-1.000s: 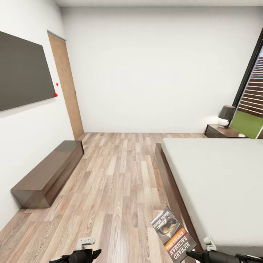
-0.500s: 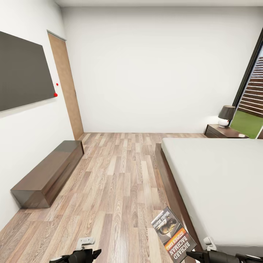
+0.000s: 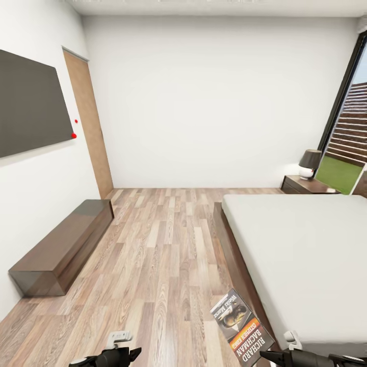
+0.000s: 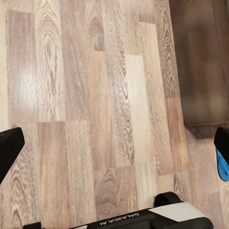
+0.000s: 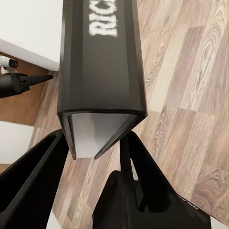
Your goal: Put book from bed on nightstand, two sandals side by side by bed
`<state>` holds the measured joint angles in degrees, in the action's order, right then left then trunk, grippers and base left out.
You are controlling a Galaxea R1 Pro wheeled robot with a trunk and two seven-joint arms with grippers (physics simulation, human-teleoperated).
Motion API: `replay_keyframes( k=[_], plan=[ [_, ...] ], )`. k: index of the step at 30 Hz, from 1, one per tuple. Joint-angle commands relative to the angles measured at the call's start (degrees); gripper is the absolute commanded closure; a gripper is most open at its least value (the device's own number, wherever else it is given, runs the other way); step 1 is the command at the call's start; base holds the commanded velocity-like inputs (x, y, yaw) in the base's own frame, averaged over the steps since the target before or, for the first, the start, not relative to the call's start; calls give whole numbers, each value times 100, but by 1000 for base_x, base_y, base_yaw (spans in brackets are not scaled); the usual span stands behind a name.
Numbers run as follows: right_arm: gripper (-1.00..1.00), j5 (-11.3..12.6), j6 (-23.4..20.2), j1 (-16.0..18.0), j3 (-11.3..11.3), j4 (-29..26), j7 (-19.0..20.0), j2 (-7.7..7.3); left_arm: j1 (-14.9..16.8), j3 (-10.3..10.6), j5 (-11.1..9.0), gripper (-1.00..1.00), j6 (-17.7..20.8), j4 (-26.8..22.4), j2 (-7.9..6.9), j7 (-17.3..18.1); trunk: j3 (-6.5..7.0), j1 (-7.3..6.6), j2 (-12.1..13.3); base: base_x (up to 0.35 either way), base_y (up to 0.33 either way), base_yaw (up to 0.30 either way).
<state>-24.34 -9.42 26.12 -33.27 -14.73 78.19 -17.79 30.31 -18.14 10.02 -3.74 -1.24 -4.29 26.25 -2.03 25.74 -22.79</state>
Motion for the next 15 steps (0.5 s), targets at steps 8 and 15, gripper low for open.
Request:
replay_keyframes(
  k=[8,15],
  plan=[
    [100,-45,-60,7,-53,-3,30,3,6,-40,61,-100,-30,5,-2,12,32,4,-13,0,0,-65],
    [100,-45,-60,7,-49,-3,30,3,5,-40,61,-100,-30,7,-2,12,63,4,-13,0,0,-36]
  ],
)
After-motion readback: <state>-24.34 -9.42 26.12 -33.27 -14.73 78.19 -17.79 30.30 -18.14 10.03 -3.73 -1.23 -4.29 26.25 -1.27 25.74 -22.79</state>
